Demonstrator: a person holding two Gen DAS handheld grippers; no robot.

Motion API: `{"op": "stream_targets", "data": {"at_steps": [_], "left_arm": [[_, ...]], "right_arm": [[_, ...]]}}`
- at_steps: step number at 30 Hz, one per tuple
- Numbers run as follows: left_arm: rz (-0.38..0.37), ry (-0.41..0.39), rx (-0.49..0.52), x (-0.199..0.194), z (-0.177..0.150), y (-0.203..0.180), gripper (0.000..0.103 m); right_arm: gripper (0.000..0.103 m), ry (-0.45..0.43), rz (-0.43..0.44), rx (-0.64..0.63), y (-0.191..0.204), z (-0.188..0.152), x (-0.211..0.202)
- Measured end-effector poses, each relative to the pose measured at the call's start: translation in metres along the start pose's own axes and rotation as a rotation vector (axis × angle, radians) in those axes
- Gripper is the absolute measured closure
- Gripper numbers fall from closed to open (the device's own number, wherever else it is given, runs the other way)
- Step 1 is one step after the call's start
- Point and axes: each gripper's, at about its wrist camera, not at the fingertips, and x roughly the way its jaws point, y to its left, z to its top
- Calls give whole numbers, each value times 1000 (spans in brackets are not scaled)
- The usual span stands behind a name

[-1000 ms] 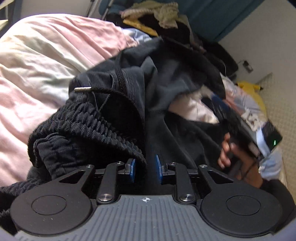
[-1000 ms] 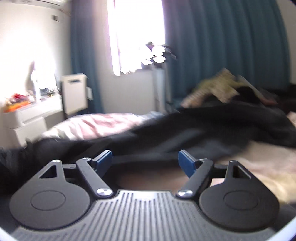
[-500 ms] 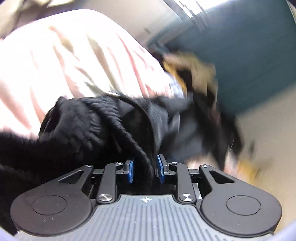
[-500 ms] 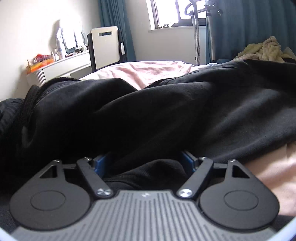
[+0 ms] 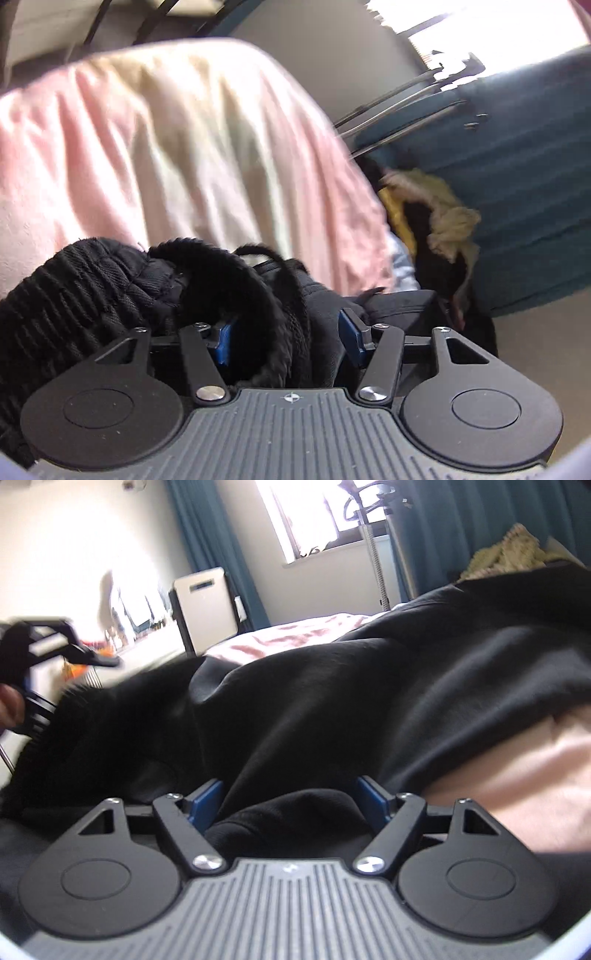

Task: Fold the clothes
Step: 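Grasp the ribbed waistband with the left gripper and lift it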

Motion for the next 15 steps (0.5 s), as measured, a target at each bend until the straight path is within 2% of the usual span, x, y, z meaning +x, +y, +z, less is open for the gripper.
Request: {"op": "stream_targets", "data": {"at_steps": [2,3,4,5,6,8,12,14,15], "left_arm": [[45,-3,-42,12,16,2,45],[26,-23,-23,8,19,-2,46],[-5,-49,9,0,20,-8,47],[-36,-75,40,-7,22,-15,58],[-67,-101,71,-15,24,-21,61],[-129,-153,134,-30,27,-34,72],[-254,-256,260,-60,34,-59,79],[-316,-308,322,-75,37,-72,86],[-348,-333,354,-82,39,-78,87]], "right_arm": [[23,-17,22,31,-5,-1,-3],[23,-23,32,43,-7,-2,-4],[22,-28,42,55,-9,-3,-4],[20,-33,54,66,-11,-4,-5],[19,-37,69,78,-13,-4,-5],[18,-53,111,126,-22,-7,-5],[18,-108,217,271,-46,-13,-8],[18,-124,247,312,-51,-14,-9],[18,-131,256,322,-52,-14,-10]]}}
